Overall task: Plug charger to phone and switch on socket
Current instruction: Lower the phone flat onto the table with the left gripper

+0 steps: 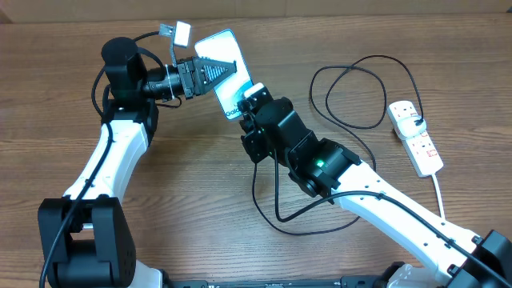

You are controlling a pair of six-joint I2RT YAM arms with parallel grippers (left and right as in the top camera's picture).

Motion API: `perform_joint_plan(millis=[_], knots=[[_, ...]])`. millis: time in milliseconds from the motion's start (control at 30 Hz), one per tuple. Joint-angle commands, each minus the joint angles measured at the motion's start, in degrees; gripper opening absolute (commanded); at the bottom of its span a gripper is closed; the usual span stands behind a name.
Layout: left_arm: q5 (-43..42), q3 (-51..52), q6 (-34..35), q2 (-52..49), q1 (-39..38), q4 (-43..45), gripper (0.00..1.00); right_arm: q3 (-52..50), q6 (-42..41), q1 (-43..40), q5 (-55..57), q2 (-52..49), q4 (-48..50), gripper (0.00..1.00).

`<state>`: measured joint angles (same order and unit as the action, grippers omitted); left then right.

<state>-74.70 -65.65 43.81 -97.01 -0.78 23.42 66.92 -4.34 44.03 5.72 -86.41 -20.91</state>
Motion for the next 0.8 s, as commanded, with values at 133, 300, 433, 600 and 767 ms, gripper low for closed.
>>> perform_joint_plan(millis=[133,300,433,600,767], knots=[[-6.45,-0.28,-8.72,0.26,-1.31,-7.10,0.04,1.09,-0.17,-0.26,1.07,0.37,6.93,0.04],[-7.48,-0.09,-10.67,0.26,-2.58,-8.66,0.04,1.11,-0.17,-0.26,1.07,0.39,11.87,0.04],[-7.45,-0.07,-11.45,0.26,-4.11,-8.79,0.04,1.11,-0.20,-0.26,1.05,0.46,14.47,0.04],[-7.21,-0.07,-16.92,0.26,-4.79,-15.10,0.04,2.43,-0.17,-0.28,1.07,0.72,15.15,0.04],[-6.12,-0.07,-19.63,0.24,-4.90,-20.24,0.04,5.86,-1.95,-0.28,-1.07,1.18,10.84,0.04]])
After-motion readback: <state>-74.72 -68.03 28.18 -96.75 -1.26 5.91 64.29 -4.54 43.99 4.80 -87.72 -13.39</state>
